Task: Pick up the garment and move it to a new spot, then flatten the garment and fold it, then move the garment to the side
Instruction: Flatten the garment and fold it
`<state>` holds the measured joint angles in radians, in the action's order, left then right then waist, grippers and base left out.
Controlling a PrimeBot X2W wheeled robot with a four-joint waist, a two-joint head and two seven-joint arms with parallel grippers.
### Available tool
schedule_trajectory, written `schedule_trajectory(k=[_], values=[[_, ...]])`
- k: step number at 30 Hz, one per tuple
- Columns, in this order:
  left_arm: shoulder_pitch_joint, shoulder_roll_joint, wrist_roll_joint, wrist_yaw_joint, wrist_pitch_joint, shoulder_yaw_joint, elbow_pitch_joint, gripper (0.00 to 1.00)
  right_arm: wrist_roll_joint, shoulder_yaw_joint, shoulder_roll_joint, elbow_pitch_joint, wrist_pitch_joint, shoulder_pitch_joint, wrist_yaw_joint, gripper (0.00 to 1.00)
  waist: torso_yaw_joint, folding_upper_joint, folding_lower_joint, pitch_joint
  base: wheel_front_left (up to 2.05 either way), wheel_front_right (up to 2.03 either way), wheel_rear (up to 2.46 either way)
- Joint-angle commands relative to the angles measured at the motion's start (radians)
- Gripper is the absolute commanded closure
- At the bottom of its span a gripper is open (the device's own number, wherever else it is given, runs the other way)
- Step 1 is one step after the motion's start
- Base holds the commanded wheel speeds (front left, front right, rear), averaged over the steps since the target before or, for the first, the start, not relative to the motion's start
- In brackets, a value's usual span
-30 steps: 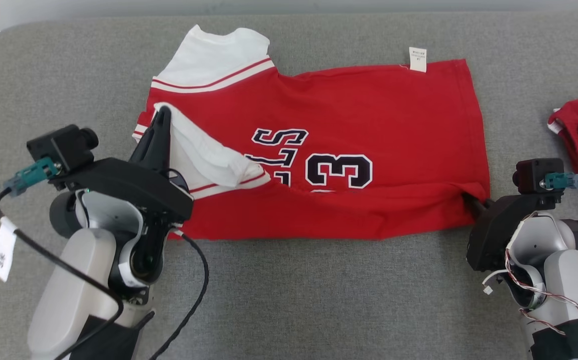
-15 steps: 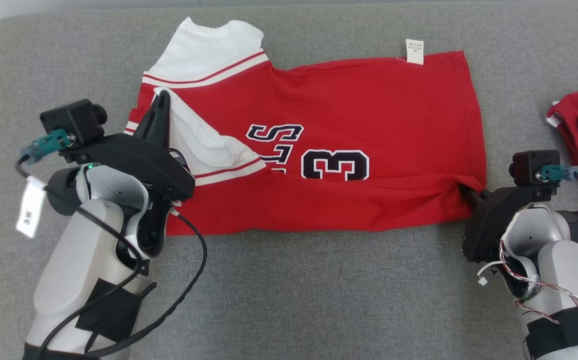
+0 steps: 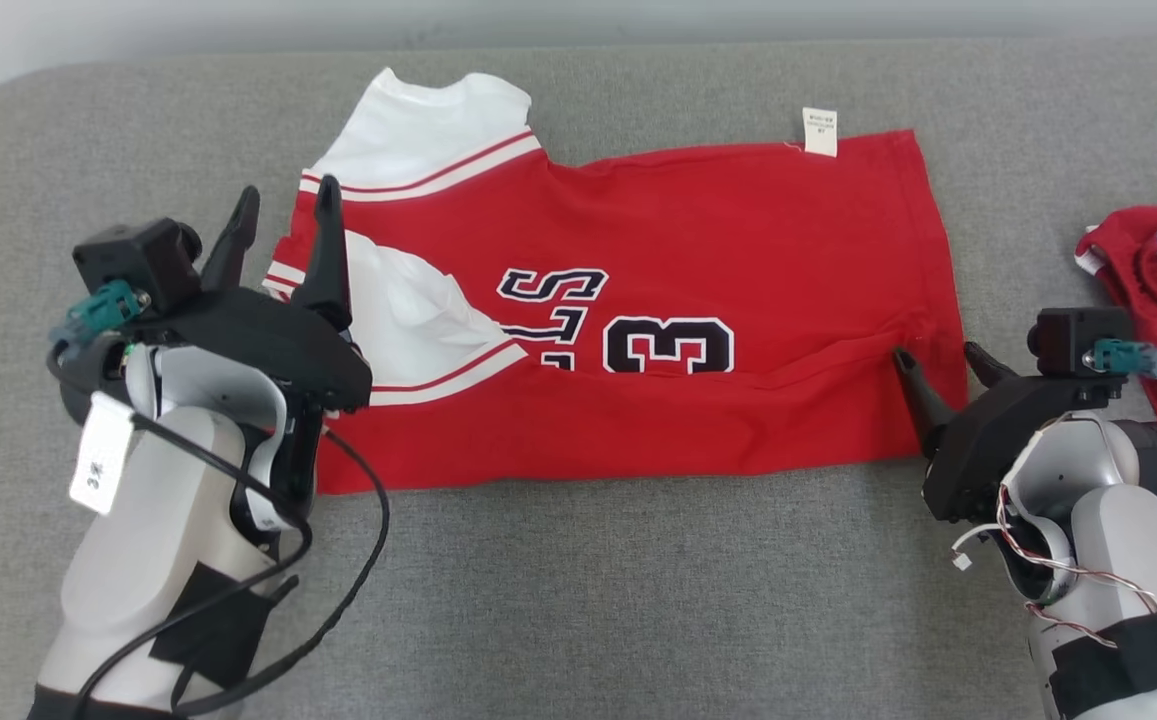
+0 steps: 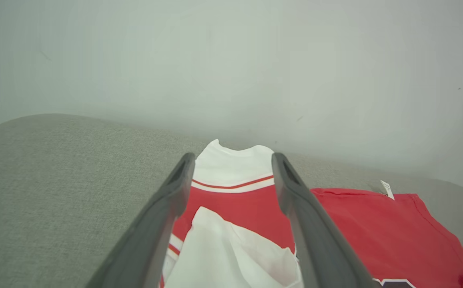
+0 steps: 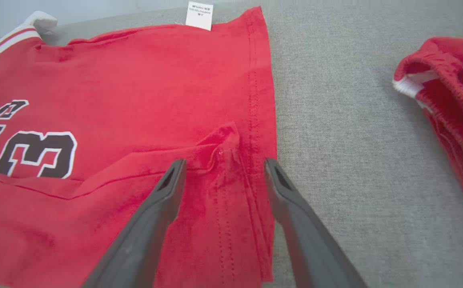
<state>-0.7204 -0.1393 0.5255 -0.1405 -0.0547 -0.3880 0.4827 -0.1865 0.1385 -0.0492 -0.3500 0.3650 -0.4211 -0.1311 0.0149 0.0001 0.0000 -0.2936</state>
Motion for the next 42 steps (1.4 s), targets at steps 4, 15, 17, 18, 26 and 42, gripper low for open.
schedule_trajectory(k=[4, 15, 17, 18, 26, 42], values=[[0.046, -0.035, -0.051, -0.014, -0.019, -0.032, -0.020, 0.00, 0.018, 0.024, -0.003, 0.030, -0.009, 0.038, 0.000, 0.00, 0.005, -0.0001, 0.0000, 0.035, 0.00, 0.00, 0.00], [0.229, -0.101, -0.106, -0.075, 0.033, -0.096, -0.148, 0.00, 0.068, 0.095, -0.003, 0.149, 0.012, 0.164, 0.000, 0.00, 0.008, -0.0001, 0.0000, 0.077, 0.00, 0.00, 0.00], [0.258, -0.113, -0.112, -0.088, 0.045, -0.104, -0.172, 0.00, 0.075, 0.100, -0.003, 0.164, 0.011, 0.181, 0.000, 0.00, 0.008, -0.0001, 0.0000, 0.081, 0.00, 0.00, 0.00], [0.272, -0.119, -0.110, -0.093, 0.052, -0.105, -0.181, 0.00, 0.078, 0.100, -0.003, 0.169, 0.012, 0.190, 0.000, 0.00, 0.007, -0.0001, 0.0000, 0.082, 0.00, 0.00, 0.00], [0.359, -0.143, -0.123, -0.140, 0.064, -0.118, -0.216, 0.00, 0.096, 0.073, -0.003, 0.171, -0.016, 0.226, 0.000, 0.00, -0.004, -0.0001, 0.0000, 0.079, 0.00, 0.00, 0.00], [0.339, -0.155, -0.125, -0.192, 0.173, -0.131, -0.156, 0.00, 0.187, 0.013, -0.003, 0.116, 0.026, 0.149, 0.000, 0.00, 0.007, -0.0001, 0.0000, 0.057, 0.00, 0.00, 0.00]])
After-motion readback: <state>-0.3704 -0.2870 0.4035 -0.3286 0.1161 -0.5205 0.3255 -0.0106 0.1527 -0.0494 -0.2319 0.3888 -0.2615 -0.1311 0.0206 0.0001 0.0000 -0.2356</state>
